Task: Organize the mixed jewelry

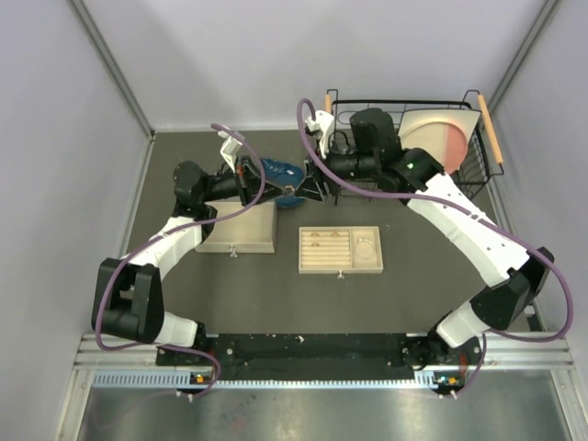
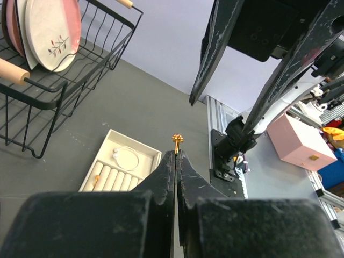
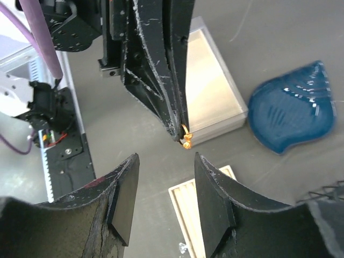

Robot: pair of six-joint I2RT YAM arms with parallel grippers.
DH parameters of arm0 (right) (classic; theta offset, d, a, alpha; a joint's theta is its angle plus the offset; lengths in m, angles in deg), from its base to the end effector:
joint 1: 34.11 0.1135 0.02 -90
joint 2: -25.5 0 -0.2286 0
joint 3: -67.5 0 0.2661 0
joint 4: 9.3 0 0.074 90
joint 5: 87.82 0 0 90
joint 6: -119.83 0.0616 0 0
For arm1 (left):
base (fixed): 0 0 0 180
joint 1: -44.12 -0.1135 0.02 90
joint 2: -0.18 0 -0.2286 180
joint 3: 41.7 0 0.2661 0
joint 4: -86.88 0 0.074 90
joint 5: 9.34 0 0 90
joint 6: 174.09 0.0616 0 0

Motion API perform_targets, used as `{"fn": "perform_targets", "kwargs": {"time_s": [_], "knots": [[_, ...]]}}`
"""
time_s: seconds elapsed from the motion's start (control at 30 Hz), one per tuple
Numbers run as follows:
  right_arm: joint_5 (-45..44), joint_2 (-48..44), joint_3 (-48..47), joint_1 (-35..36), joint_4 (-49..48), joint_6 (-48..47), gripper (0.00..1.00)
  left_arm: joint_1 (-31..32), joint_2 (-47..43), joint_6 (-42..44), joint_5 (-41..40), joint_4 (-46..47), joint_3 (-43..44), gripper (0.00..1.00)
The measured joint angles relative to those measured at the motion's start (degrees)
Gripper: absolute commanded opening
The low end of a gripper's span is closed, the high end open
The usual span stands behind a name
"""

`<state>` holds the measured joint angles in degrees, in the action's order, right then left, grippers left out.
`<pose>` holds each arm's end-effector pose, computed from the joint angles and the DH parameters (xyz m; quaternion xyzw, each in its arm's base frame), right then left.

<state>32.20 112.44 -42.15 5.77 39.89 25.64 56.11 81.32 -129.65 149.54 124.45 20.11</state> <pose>0.2621 0.2591 0.3877 -0.4345 0.7101 0.3654 0.4165 0.3082 -0.1242 0.2814 0.2991 0.5951 -0.6122 0.4262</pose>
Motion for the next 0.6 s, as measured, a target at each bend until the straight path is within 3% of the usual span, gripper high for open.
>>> {"fn": "perform_targets", "kwargs": {"time_s": [0.23,0.6], "knots": [[5.4,1.4,0.0,0.0,0.3,0.4,0.44,0.2,0.0,-1.5,0.8,1.5,0.0,0.00],[6.7,3.0,0.0,0.0,0.3,0.3,0.43,0.8,0.0,-3.9,1.4,3.6,0.0,0.00]]}}
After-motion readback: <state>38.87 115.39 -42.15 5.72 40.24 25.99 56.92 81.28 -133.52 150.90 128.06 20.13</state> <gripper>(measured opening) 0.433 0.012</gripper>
